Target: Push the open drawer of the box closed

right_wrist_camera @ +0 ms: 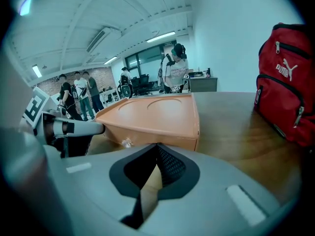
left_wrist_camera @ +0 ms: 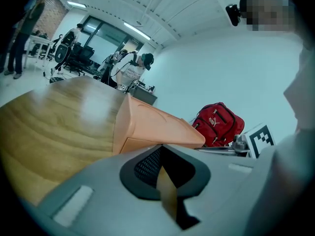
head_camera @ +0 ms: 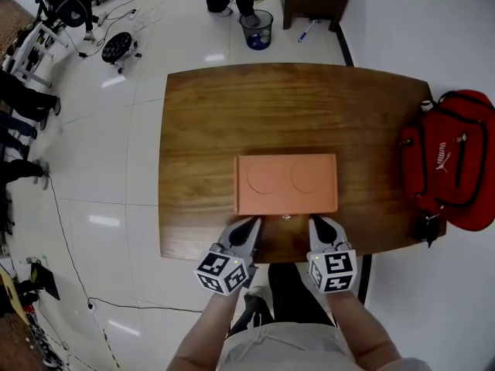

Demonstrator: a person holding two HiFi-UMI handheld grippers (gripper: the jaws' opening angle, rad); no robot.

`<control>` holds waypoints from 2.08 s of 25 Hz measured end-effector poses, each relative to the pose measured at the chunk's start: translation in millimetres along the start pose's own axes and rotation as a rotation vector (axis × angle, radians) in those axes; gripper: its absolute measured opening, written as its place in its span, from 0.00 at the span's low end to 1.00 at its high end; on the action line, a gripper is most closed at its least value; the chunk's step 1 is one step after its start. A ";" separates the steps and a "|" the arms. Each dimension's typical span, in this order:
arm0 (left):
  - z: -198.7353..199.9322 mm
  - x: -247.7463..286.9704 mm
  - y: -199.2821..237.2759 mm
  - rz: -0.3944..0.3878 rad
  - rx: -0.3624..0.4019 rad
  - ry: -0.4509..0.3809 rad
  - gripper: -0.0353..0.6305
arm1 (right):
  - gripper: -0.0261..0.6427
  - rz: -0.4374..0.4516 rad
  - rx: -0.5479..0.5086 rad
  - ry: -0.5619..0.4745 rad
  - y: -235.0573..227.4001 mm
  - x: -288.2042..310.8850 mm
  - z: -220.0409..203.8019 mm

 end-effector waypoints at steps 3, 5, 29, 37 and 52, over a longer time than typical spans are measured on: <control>6.4 -9.6 -5.0 -0.028 0.026 -0.017 0.06 | 0.04 -0.020 0.009 -0.002 -0.5 -6.4 1.5; 15.4 -20.5 -11.5 -0.030 0.057 -0.035 0.06 | 0.04 -0.021 -0.001 -0.029 4.9 -17.4 7.9; 15.6 -259.5 -138.6 0.080 0.435 -0.386 0.06 | 0.05 -0.084 -0.164 -0.467 136.8 -245.9 -4.6; -43.4 -313.1 -156.4 0.050 0.454 -0.359 0.06 | 0.05 -0.104 -0.169 -0.462 185.7 -285.9 -62.8; -75.8 -341.4 -208.2 0.013 0.489 -0.389 0.06 | 0.05 -0.042 -0.176 -0.503 200.9 -335.4 -95.4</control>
Point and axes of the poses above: the fingertips, and each gripper's own axes: x forward along the fingers, y to its left, z out of its top, the point moved 5 cm from there along -x, backward along the fingers, and after that the axes turned 11 degrees about y, right-handed, at the moved point
